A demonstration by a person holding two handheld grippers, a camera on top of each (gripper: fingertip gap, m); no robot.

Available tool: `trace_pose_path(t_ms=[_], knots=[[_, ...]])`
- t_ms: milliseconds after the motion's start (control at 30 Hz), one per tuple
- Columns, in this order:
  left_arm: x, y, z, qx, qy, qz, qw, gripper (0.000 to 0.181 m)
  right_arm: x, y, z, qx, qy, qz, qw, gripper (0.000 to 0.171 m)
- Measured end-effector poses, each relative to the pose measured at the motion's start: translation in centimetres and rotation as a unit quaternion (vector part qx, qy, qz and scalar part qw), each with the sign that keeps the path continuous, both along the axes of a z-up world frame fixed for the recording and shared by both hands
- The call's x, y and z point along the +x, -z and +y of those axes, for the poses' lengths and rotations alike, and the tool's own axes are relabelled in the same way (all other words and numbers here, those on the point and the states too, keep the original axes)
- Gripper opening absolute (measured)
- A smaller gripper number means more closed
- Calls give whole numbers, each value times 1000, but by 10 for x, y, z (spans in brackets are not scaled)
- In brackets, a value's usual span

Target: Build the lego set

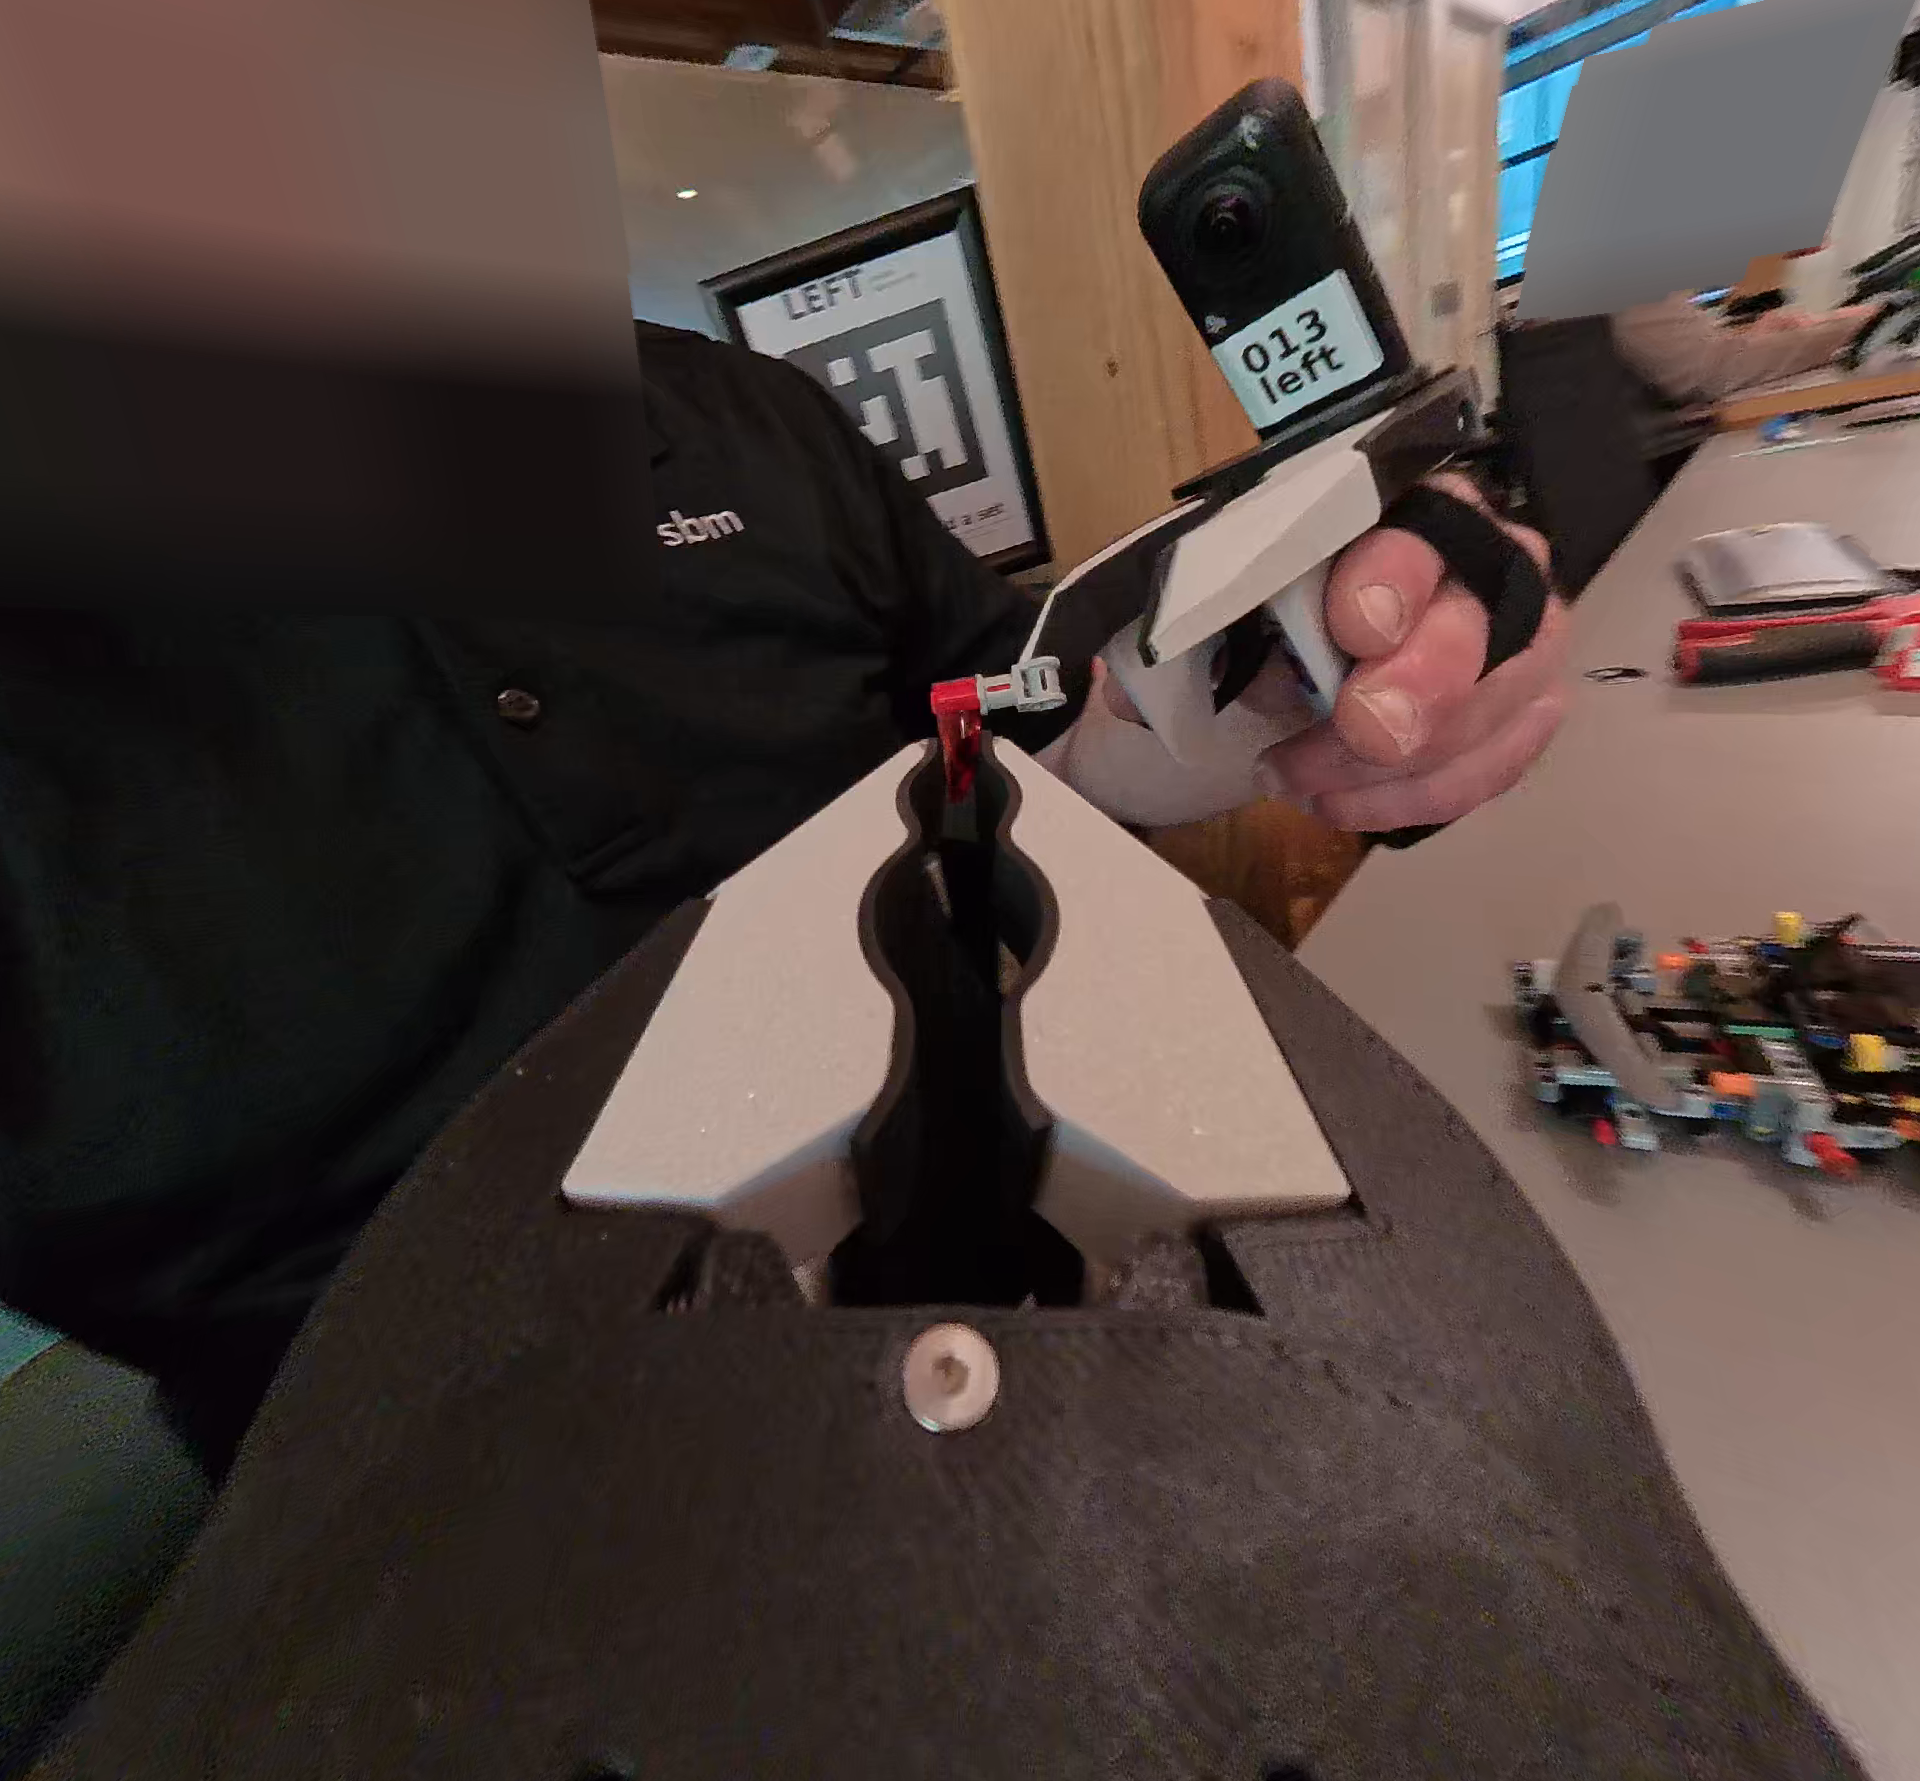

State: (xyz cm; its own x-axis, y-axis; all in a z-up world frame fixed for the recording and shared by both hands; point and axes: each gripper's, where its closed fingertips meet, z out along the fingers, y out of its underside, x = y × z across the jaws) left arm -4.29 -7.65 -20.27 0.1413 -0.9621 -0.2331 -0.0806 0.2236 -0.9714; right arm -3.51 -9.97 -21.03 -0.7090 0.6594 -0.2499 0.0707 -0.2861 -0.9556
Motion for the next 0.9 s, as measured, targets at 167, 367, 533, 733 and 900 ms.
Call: trace_pose_path(t_ms=[167, 367, 533, 733, 900], knots=[[9, 14, -12, 52, 5, 53, 997, 17, 2, 10, -14, 3, -61, -20, 998, 3], [15, 17, -27, 82, 27, 67, 994, 11, 4, 13, -22, -4, -104, -26, 994, 3], [18, 18, -33, 96, 34, 71, 992, 7, 6, 14, -23, -21, -129, -27, 991, 3], [8, 13, -3, 78, -41, 78, 993, 5, -10, 12, 16, -21, 20, -29, 999, 18], [3, 27, 20, 60, -102, 123, 985, 4, -15, 20, 37, 149, 212, -39, 965, 13]])
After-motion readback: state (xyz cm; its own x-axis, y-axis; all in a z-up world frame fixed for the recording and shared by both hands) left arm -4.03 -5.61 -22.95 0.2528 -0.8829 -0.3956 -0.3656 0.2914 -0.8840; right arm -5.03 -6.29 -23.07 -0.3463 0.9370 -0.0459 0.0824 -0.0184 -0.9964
